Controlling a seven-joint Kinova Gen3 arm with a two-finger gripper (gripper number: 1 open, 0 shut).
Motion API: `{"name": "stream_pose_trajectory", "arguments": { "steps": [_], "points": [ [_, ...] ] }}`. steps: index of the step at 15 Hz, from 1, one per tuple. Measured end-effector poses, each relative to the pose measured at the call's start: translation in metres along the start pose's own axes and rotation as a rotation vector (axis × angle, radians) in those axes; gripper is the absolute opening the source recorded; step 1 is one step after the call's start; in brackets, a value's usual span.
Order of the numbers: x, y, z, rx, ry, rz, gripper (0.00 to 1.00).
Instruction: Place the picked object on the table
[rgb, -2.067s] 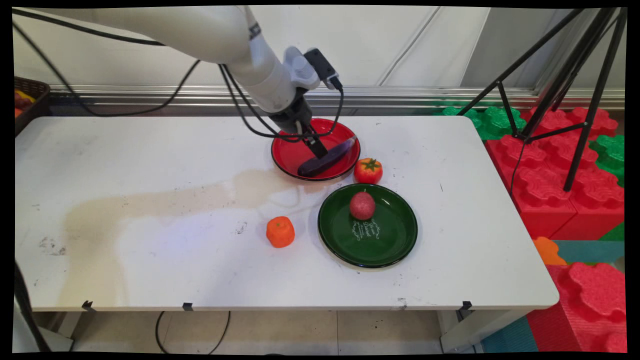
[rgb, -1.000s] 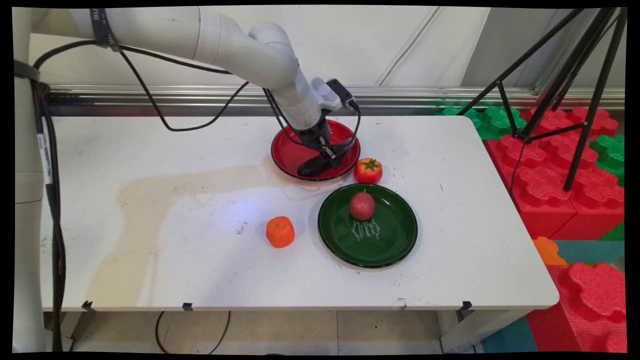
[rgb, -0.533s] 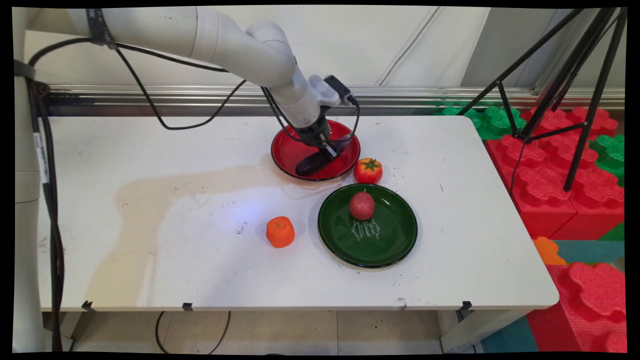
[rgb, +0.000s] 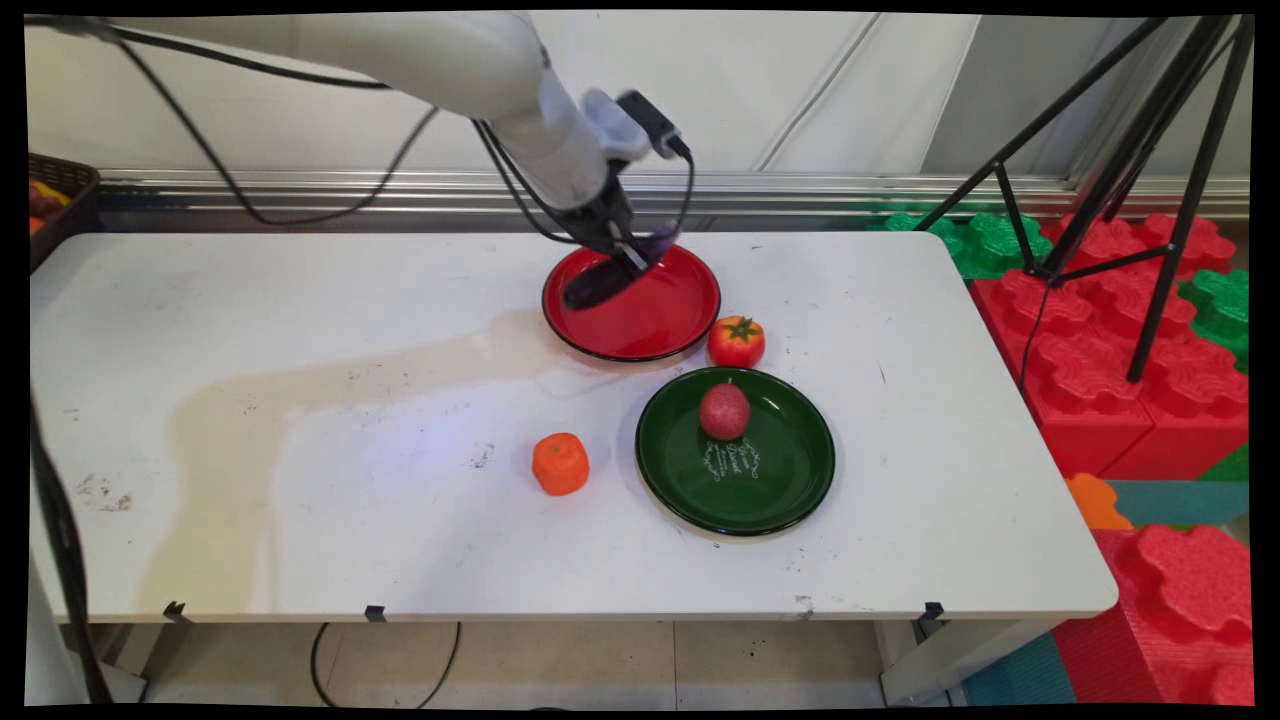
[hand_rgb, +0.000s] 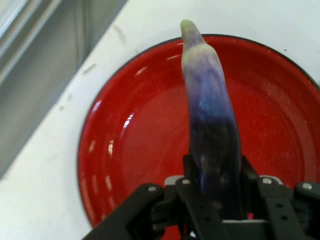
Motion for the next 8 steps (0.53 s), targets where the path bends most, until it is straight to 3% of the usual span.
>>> {"name": "stream_pose_trajectory", "arguments": {
  "steps": [4,8],
  "points": [
    [-0.017,-0.006,-0.039,0.032,0.008,0.036,0.0],
    [-0.058,-0.005,-0.083,0.055,-0.019,0.06,0.0]
  ]
}}
